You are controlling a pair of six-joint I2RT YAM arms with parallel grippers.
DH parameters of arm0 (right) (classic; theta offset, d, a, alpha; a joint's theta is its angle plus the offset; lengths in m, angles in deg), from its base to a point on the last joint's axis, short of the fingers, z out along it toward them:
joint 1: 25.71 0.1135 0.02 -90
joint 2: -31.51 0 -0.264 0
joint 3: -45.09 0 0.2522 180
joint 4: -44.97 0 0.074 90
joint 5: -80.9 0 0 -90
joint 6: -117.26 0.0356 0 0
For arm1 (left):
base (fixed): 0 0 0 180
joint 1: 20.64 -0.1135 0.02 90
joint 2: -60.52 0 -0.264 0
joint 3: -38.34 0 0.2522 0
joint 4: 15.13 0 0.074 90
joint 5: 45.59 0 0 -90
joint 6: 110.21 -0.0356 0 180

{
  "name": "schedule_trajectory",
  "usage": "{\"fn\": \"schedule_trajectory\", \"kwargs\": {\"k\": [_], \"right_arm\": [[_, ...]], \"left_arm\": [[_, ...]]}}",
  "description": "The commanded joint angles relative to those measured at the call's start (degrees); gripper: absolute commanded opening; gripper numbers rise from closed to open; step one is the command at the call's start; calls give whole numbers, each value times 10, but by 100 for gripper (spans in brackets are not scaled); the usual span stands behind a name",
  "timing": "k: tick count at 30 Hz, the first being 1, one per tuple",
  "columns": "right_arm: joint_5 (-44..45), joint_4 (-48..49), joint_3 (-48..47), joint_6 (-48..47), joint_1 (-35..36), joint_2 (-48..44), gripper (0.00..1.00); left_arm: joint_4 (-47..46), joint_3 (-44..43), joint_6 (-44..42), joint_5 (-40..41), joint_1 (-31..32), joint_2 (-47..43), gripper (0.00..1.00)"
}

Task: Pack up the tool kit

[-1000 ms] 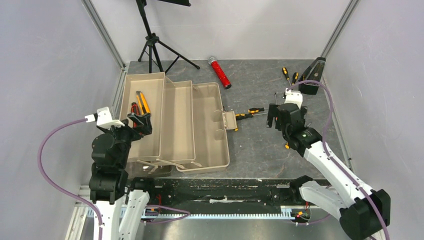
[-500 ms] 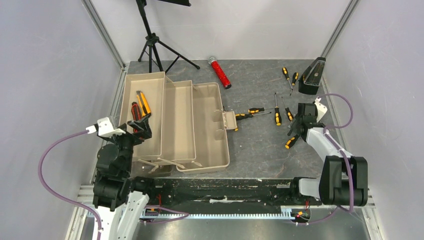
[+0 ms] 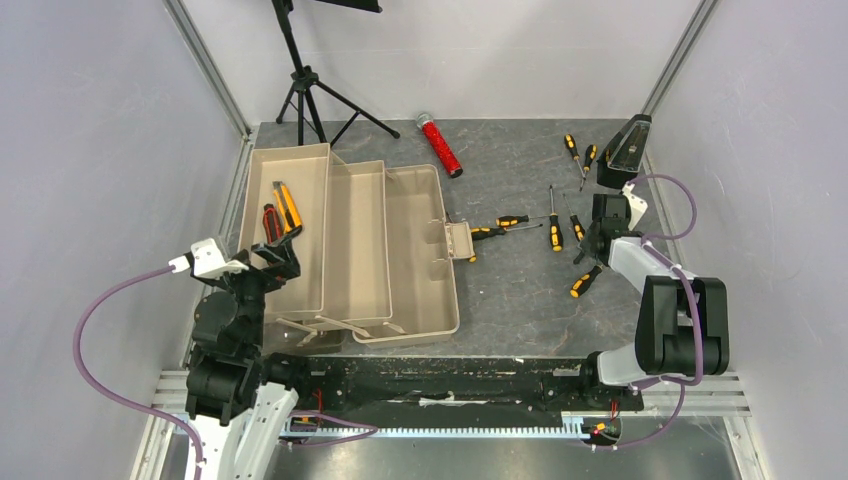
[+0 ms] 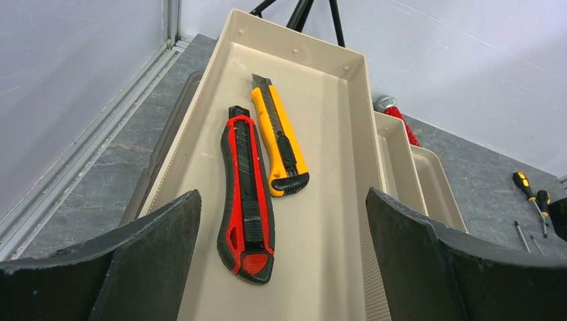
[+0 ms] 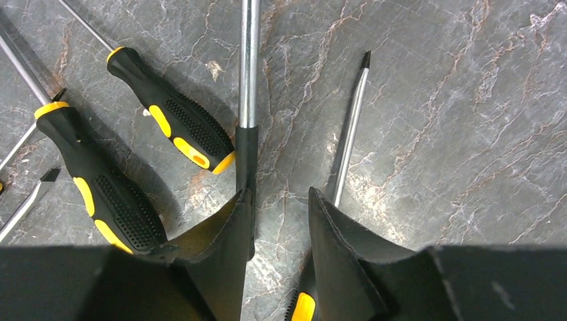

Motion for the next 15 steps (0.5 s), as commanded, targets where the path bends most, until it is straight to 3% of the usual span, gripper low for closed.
{"fn": "schedule_trajectory", "kwargs": {"k": [1,9,15], "right_arm": [[8,20,-27,-9,-3,-7,40],[-22,66,-39,11,-21,4,39],[-33,90,-61,22,-36,65,37]], "left_arm": [[-18,1,-20,16,3,3,97],[-14,0,-19,19,3,7,96],[-14,0,-21,20,3,9,96]]}}
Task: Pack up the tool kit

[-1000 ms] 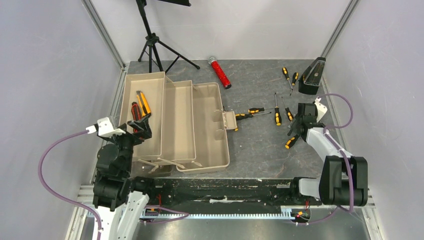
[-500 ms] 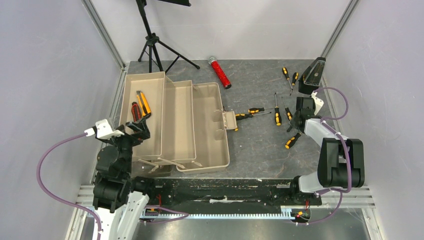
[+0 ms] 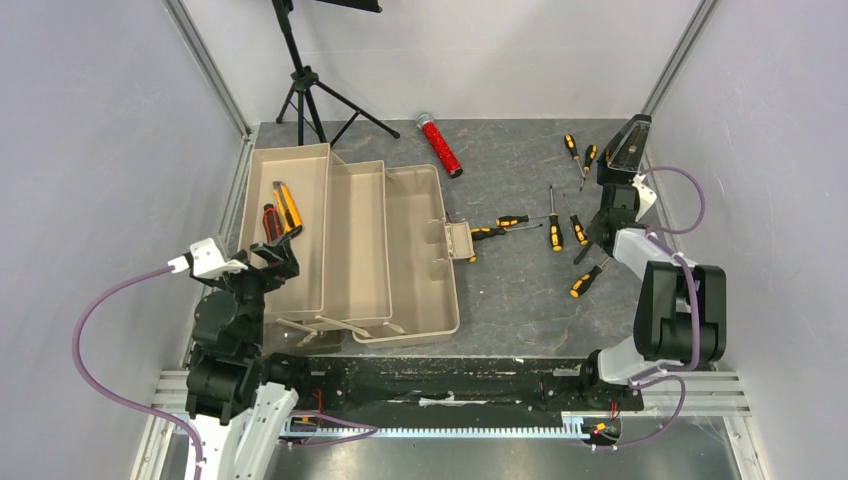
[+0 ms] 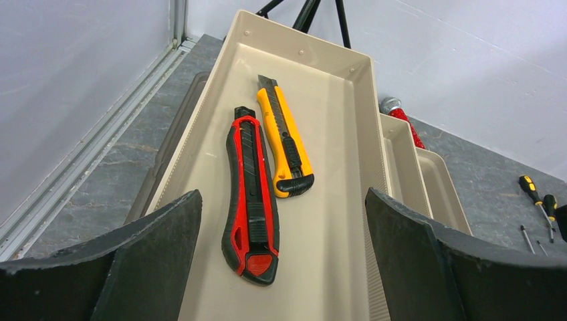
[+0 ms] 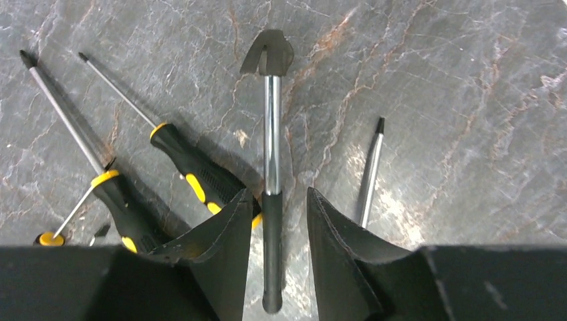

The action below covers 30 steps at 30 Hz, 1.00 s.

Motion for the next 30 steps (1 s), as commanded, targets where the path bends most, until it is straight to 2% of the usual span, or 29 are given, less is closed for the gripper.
{"fn": "schedule_trajectory", "kwargs": {"k": [1,4,8,15,18,23,30], "right_arm": [[-11,39,-35,14,-9,47,36],[-5,39,-43,17,-16,72,33],[2,34,-40,13,-27,78,21],[-20,30,3,3,-19,-11,0],[-31,26,9,5,0,-69,0],[-44,40,-13,4,90,-150,0],[-110,113,-49,52,265,-170,0]], "left_arm": [[-14,0,-21,9,3,8,96],[-14,0,-22,9,3,8,96],[-15,0,-23,10,2,11,96],[-18,-1,-24,5,2,14,95],[-20,-1,-24,2,2,18,95],[-20,-2,-23,-1,2,29,95],[-22,2,-24,9,-3,30,95]]}}
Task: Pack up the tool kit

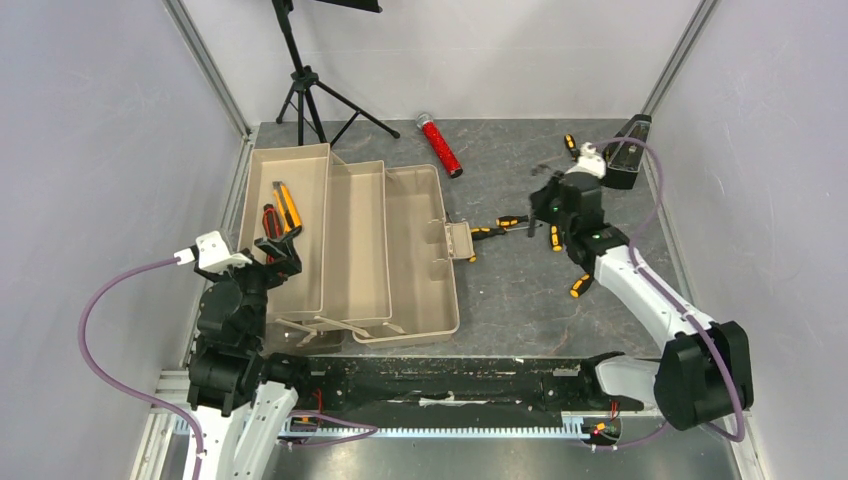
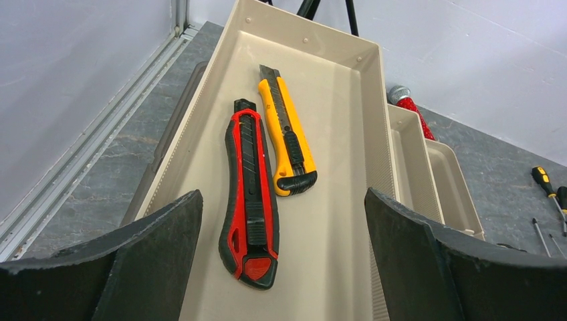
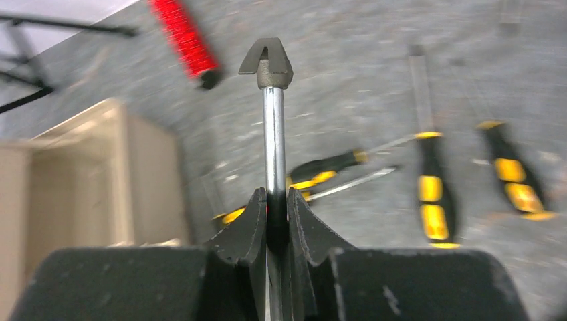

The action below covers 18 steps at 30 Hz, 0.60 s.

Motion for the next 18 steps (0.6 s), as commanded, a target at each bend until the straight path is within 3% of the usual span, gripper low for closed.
{"fn": "schedule_trajectory", "kwargs": {"k": [1,10,18], "right_arm": [[-49,87,-32,47,97,-11,0],[-98,184,-142,117,306,112,0],[-13,154,-270,185,430,250,0]], "left_arm": [[-21,2,-24,10,-3,4,95],[-20,6,-21,20,-5,-2,95],[-30,17,-21,40,-6,-37,95]]}}
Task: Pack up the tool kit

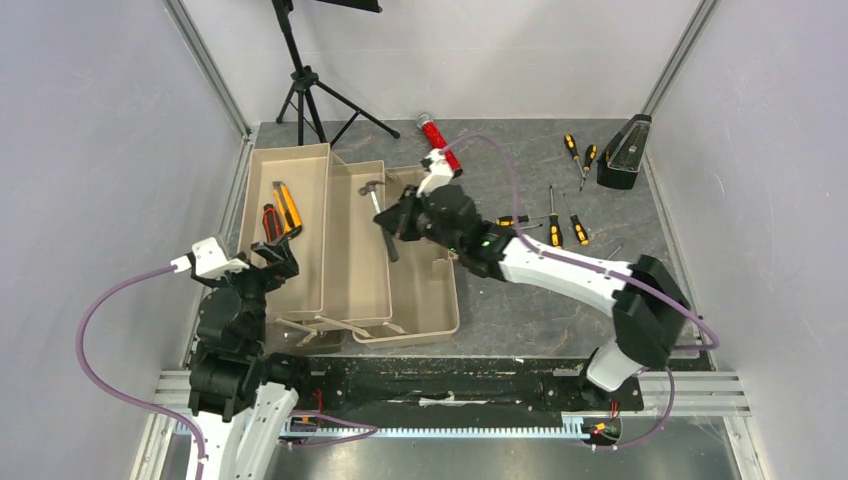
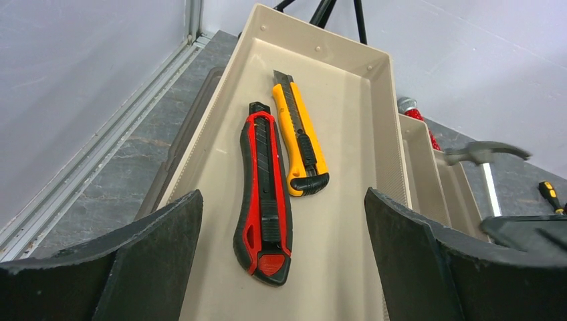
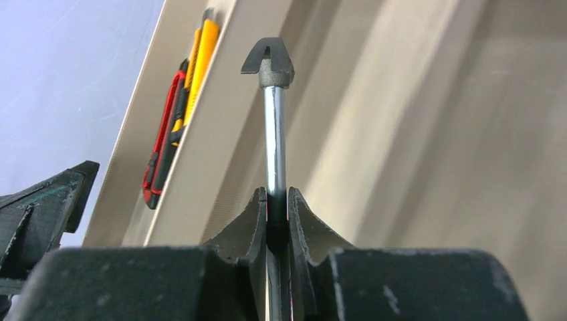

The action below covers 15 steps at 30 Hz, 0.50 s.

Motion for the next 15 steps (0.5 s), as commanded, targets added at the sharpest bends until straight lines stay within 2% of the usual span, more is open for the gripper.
{"fn": "schedule_trajectory", "kwargs": {"k": [1,8,12,15], "right_arm": [[65,16,-76,52,46,57,0],[124,-16,-142,75,81,135,7],[122,-58,-190,57,87,172,26],[144,-73,-188,34,88,162,43]], "left_arm": [[-30,7,-21,23,-4,-19,95],[-30,7,-20,25,-4,-24,95],[-30,8,-20,25,-5,-27,95],[-28,7,-21,27,-5,-28,95]]}}
